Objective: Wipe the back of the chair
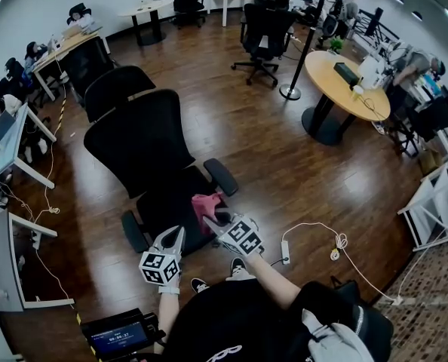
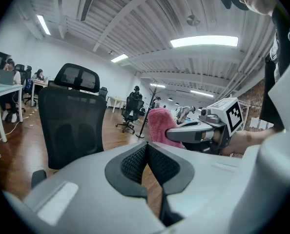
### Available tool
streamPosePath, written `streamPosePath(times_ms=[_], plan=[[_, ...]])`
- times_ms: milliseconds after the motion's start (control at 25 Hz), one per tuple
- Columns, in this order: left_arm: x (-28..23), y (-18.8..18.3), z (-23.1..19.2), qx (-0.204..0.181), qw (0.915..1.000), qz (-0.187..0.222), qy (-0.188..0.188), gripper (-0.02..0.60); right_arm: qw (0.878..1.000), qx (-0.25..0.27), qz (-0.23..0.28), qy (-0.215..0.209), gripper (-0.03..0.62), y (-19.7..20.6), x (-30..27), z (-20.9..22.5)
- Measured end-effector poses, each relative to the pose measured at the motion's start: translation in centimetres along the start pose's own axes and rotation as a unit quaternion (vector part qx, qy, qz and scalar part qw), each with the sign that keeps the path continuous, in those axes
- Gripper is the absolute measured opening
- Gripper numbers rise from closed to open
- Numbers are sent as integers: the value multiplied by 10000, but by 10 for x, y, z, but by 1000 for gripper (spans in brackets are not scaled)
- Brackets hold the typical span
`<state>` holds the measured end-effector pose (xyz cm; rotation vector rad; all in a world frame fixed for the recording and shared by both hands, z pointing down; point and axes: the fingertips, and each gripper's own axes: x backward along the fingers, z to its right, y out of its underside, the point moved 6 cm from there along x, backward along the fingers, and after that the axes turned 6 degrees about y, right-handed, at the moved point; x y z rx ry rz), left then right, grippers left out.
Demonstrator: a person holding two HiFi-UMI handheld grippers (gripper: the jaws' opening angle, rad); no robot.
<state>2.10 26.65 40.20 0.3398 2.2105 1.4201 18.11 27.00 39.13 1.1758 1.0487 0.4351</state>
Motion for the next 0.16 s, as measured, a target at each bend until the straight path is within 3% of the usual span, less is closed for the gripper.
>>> streamPosePath(times_ms=[160], plan=[[-3,-3,-1,-28,10000,76,10,-8,10000,19,14,30,40,-1,-1,4]])
